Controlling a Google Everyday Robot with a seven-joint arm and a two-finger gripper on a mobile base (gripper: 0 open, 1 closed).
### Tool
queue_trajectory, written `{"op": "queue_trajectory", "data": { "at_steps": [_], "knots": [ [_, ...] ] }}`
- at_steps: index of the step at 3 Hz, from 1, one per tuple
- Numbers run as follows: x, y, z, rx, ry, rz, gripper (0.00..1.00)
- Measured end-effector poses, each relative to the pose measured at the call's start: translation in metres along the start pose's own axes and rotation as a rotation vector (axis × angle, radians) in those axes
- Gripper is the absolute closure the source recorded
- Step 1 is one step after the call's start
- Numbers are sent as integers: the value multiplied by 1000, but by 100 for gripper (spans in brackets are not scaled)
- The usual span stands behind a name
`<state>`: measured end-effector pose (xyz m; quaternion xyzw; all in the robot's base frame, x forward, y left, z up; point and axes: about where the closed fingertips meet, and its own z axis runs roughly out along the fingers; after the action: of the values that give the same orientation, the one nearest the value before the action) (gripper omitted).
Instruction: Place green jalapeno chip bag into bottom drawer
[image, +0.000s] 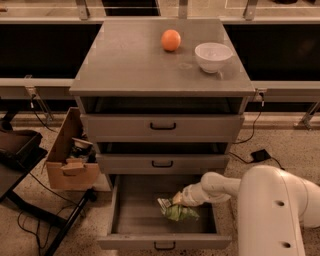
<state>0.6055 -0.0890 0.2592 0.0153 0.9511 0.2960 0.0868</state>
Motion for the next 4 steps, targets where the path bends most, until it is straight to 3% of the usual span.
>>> {"op": "queue_trajectory", "data": {
  "at_steps": [1, 4],
  "knots": [
    [24, -14, 26, -22, 20, 39, 82],
    [24, -12, 24, -15, 26, 32, 11]
  ]
}}
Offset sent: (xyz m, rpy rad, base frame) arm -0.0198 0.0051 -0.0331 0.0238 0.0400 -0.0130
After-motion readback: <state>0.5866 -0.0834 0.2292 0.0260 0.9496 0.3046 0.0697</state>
